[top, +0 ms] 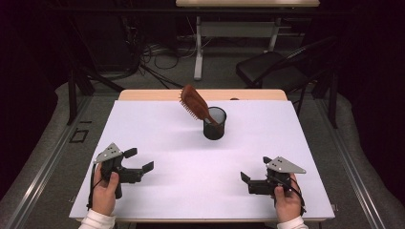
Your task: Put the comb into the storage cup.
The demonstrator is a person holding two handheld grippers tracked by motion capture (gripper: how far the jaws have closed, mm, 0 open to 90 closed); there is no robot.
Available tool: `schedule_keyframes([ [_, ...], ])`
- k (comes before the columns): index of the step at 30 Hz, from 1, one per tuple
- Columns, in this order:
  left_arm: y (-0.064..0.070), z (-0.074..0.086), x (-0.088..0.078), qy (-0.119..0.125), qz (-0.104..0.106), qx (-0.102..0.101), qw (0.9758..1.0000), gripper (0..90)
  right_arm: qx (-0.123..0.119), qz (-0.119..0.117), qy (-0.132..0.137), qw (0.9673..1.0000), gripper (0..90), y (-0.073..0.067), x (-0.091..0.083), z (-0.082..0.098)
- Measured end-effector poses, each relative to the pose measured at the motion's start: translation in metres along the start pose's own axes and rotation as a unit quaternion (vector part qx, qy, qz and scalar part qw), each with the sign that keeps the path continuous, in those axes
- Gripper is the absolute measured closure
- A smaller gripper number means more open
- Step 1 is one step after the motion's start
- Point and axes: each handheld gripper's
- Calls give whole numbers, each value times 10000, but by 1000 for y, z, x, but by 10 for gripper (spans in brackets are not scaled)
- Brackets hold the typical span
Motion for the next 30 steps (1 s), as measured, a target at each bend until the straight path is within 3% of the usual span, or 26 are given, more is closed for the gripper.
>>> schedule_keyframes([
  [7, -3, 10, 5, -158, -10, 157, 9998, 37, 16, 82, -7, 10000, 0, 6, -1, 5],
  [15, -7, 16, 8, -164, 58, -7, 9998, 37, 79, 155, -42, 9998, 0, 11, 1, 10],
  [30, -10, 20, 9, -207, 52, -14, 9998, 37, 129, 263, -105, 9995, 0, 17, 4, 17],
])
Point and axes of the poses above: each handheld gripper's, and its own axes: x roughly forward along the jaws, z roughly out of its underside, y roughly to its right, and after that the axes turned 7 degrees about y, right-handed
